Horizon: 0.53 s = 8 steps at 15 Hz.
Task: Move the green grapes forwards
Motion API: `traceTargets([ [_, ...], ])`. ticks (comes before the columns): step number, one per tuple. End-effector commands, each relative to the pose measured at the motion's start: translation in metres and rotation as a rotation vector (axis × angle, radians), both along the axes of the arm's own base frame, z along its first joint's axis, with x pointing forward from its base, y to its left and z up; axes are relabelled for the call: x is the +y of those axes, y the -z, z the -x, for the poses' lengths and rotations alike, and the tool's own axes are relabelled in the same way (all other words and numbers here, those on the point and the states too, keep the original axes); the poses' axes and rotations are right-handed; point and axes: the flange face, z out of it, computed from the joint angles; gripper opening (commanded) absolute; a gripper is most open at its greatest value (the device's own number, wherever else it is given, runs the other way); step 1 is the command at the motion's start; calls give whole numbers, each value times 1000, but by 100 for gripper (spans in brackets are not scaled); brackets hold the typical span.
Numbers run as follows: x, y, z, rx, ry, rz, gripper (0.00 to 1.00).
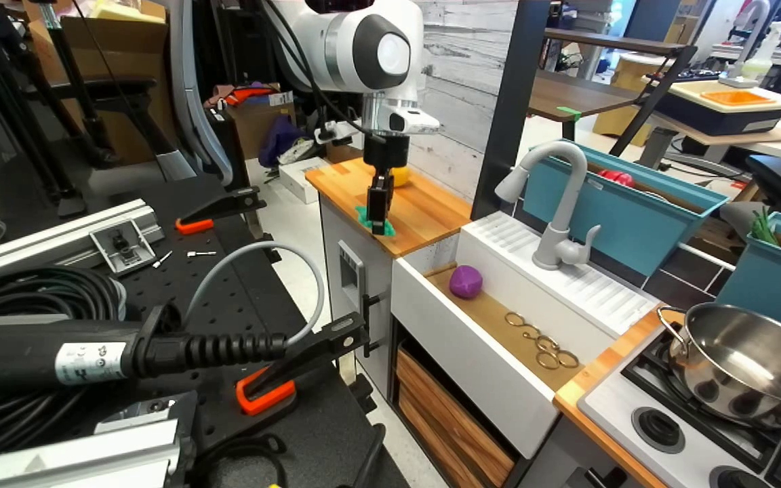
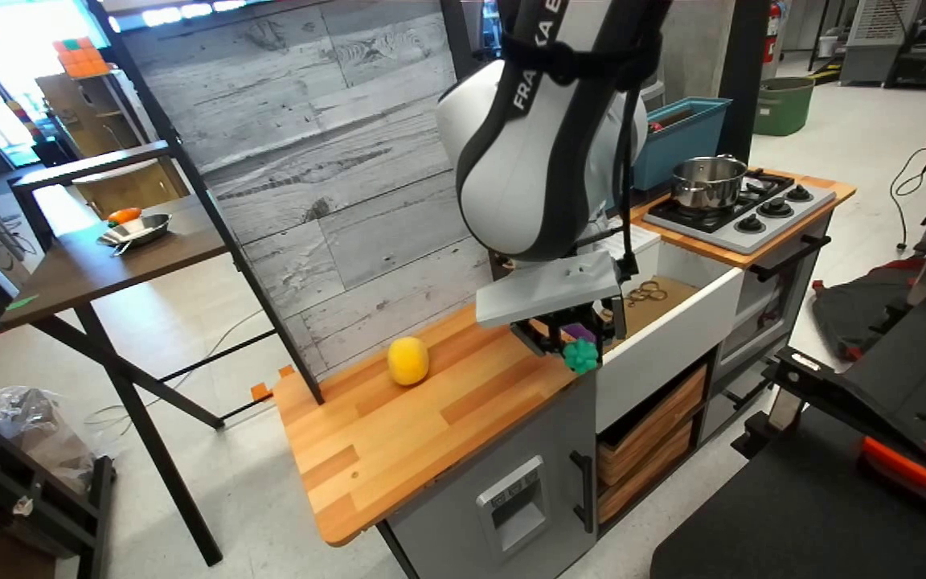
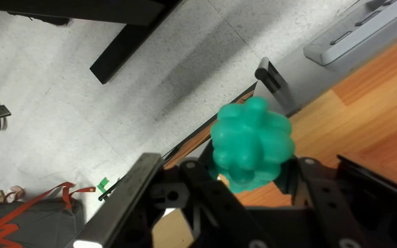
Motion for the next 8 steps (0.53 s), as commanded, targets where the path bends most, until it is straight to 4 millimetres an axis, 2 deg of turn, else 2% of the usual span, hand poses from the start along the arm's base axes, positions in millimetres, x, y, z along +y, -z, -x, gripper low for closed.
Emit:
traceTargets([
  [1, -5, 11, -1, -63, 24, 55, 10],
  [8, -2, 18, -24, -168, 53, 92, 10],
])
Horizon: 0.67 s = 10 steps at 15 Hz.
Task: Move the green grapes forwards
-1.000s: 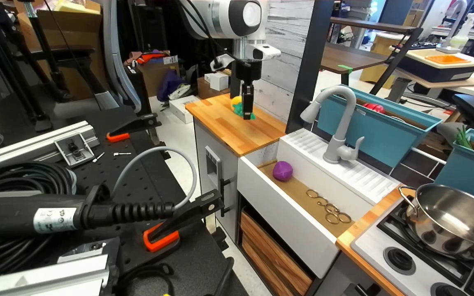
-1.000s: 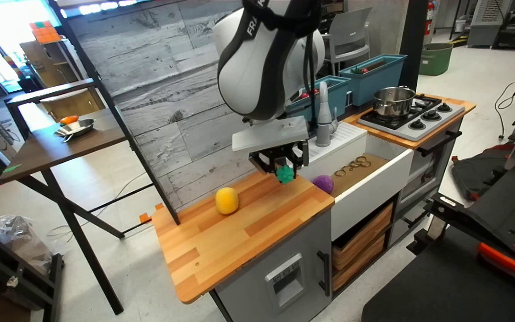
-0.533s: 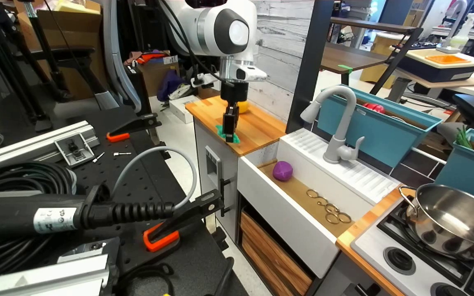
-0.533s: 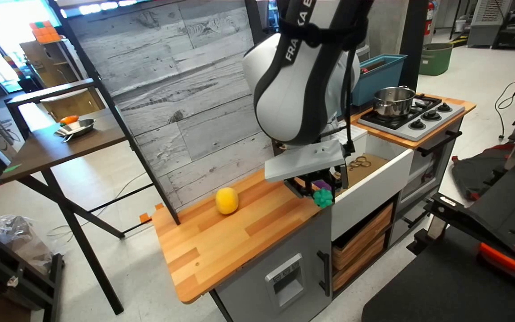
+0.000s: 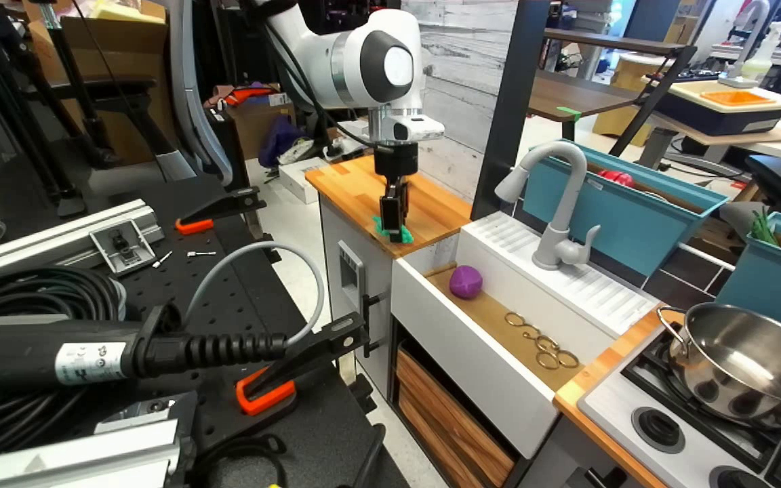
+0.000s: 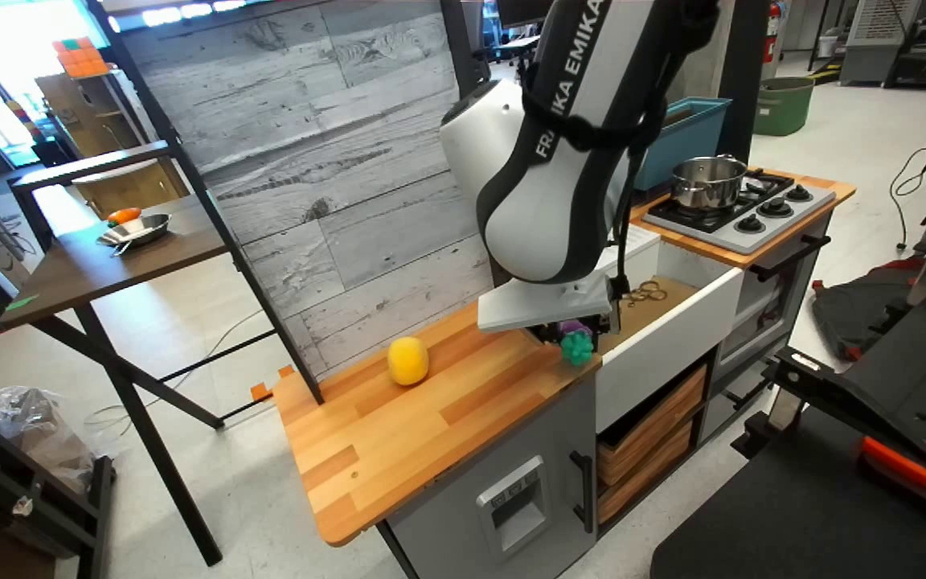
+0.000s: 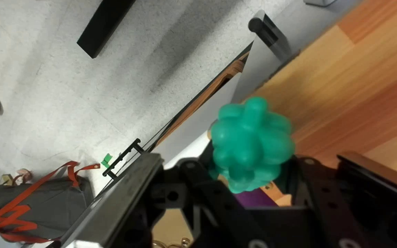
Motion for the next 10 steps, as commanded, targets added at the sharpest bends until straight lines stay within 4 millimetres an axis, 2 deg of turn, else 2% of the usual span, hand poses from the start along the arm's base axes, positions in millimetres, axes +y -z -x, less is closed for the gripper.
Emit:
traceTargets([
  [1, 6, 11, -11, -54, 6, 26, 10],
  [5, 13, 28, -14, -77, -6, 42, 10],
  [8, 18, 23, -20, -92, 4, 32, 13],
  [9, 20, 19, -20, -94, 9, 21, 58],
  [10, 22, 15, -21, -101, 7, 14, 55],
])
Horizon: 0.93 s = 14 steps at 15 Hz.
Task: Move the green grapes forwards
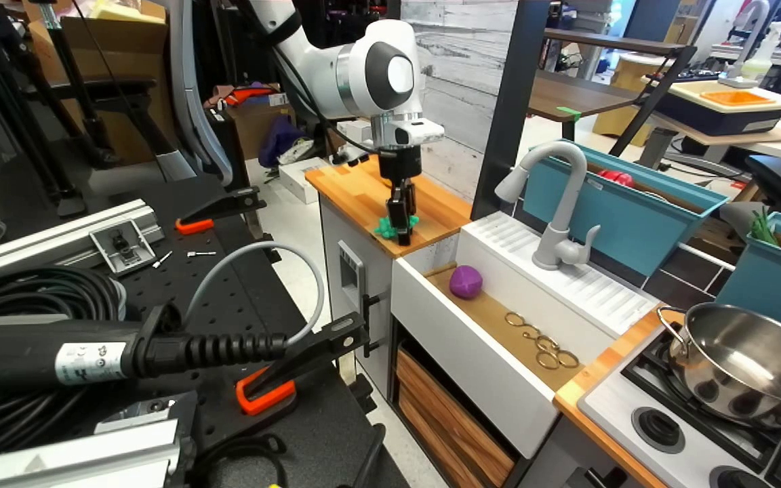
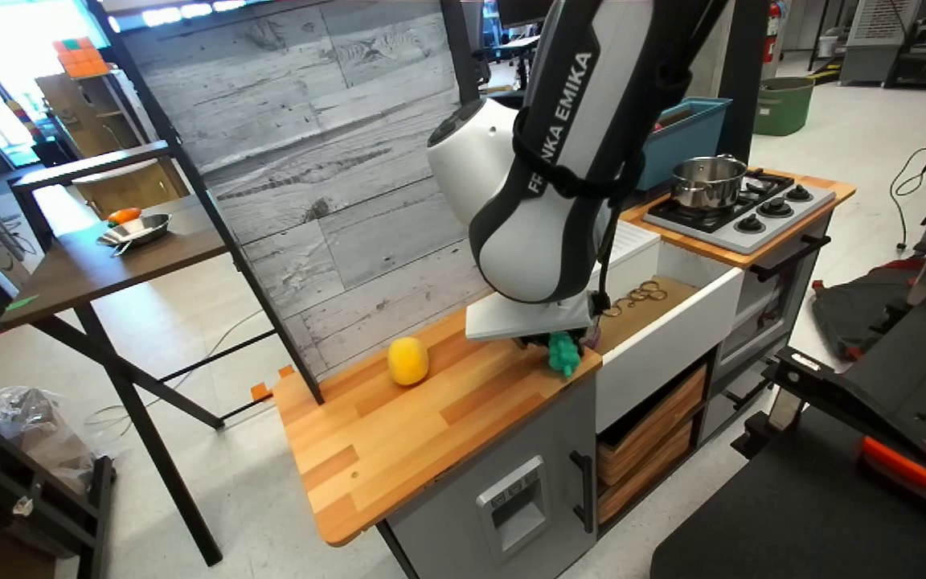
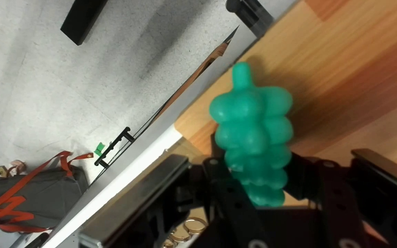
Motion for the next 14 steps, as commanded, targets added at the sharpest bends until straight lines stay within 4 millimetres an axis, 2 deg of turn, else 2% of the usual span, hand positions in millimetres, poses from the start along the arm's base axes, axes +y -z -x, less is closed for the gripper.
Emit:
traceTargets([
  [1, 13, 0, -9, -51, -3, -20, 55],
  [7, 20, -28, -15, -55, -13, -50, 97],
  [9, 22, -42, -13, -46, -22, -61, 100],
  [11, 23, -65, -8, -21, -49, -94, 100],
  [14, 25, -113, 5, -6, -136, -162, 100],
])
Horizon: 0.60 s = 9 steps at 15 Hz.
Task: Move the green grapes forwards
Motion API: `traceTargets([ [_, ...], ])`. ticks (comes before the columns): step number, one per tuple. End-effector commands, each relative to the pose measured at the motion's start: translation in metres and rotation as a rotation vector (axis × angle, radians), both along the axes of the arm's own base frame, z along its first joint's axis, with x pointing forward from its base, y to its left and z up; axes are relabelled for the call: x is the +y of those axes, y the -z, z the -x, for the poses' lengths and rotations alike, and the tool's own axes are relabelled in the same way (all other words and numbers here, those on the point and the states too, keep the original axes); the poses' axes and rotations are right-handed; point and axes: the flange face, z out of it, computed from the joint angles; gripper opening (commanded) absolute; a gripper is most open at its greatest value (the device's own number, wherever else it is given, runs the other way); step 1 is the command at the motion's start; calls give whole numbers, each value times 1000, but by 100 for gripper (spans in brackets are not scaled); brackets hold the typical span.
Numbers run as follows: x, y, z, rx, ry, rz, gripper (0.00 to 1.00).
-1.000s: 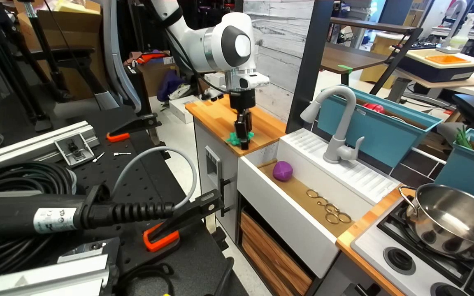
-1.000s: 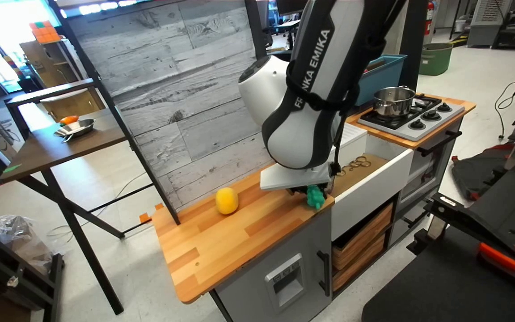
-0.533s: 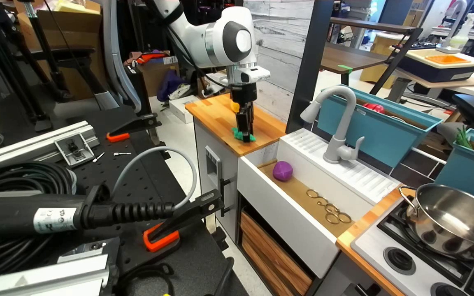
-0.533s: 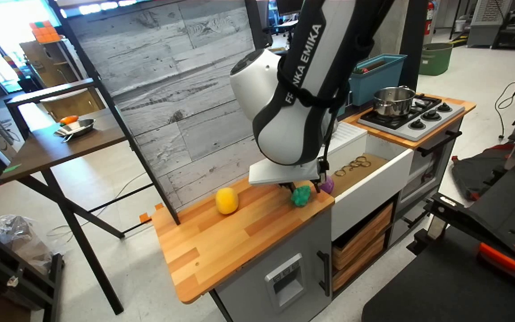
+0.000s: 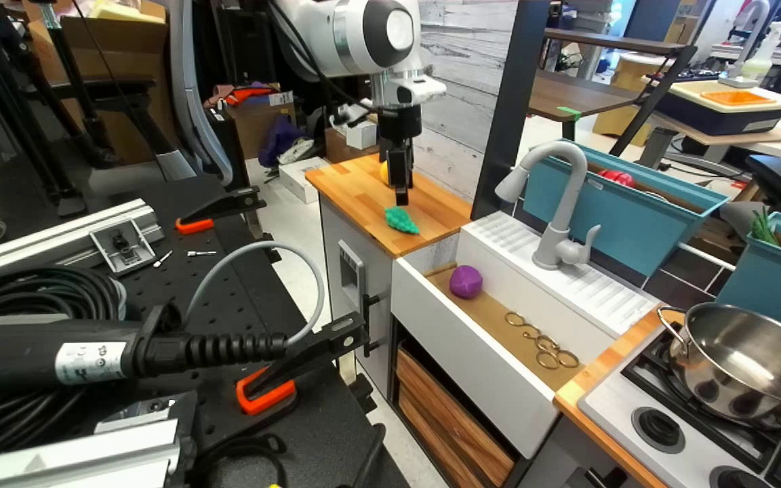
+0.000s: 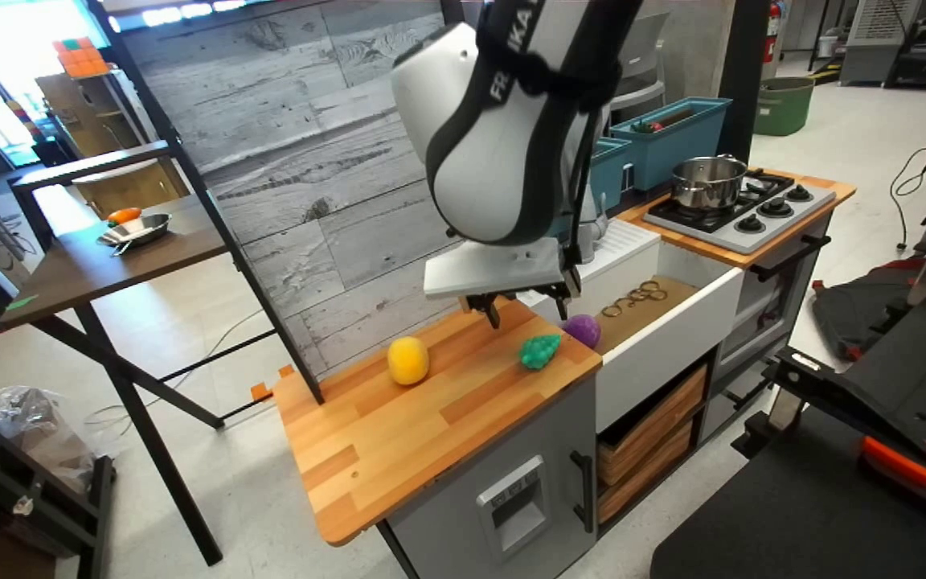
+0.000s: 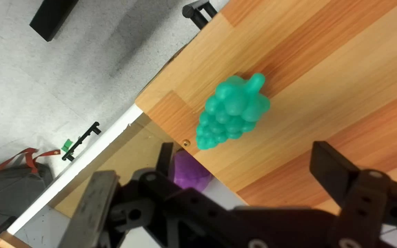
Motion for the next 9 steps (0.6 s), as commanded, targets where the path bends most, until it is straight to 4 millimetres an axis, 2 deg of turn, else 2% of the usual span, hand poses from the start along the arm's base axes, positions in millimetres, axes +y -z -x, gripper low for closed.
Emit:
traceTargets([
  [1, -4, -73, 27, 64, -122, -98, 100],
  [3, -8, -101, 46, 132, -207, -118, 100],
  [5, -22, -128, 69, 215, -278, -128, 100],
  [6, -8, -100, 38, 147, -214, -103, 100],
  [8, -18, -124, 55, 189, -252, -109, 100],
  [9, -21, -128, 60, 193, -259, -110, 100],
])
